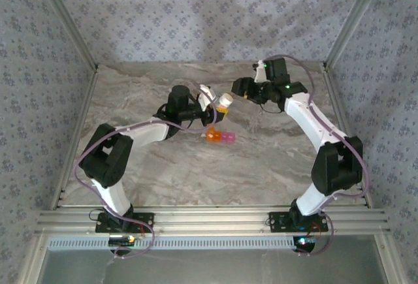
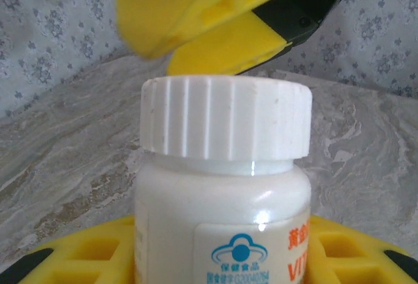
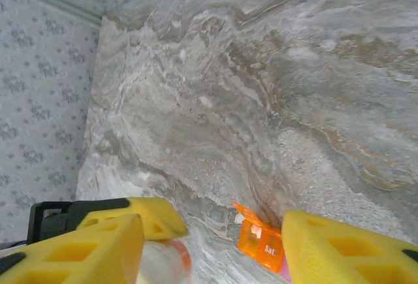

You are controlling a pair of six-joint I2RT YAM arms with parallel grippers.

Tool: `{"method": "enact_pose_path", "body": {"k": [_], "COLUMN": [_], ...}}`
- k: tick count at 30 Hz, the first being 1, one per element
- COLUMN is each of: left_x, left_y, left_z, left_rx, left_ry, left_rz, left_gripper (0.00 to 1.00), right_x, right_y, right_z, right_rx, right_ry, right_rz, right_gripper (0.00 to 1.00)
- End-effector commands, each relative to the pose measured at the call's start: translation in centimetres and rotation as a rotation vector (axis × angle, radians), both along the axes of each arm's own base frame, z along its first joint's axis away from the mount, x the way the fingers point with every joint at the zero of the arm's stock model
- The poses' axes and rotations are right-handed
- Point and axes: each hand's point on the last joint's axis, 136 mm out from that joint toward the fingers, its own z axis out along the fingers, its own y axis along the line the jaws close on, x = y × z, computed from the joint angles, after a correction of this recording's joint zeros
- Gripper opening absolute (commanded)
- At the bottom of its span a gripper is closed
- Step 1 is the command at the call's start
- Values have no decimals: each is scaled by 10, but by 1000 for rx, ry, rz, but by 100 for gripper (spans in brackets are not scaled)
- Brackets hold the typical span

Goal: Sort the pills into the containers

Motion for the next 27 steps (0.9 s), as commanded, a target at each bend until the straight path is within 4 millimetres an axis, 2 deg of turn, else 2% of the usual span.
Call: {"method": "enact_pose_path", "body": {"k": [1, 5, 12, 27], "left_x": [-7, -9, -17, -18], "left_y": [1, 1, -1, -3], "left_z": [32, 30, 31, 32], "left_rx": [-73, -85, -94, -99], "left_ry": [-43, 2, 36, 54], "left_rz": [-61, -107, -176, -197], "left_gripper": [0, 0, 0, 0], "right_x": [-6, -9, -43, -54], "right_y": [-5, -3, 24, 47], "right_z": [31, 42, 49, 40], "right_rx": [27, -11, -48, -66], "right_ry": [-74, -194, -313, -290], "right_rz": [60, 162, 409, 495], "right_gripper": [68, 71, 77, 76]}}
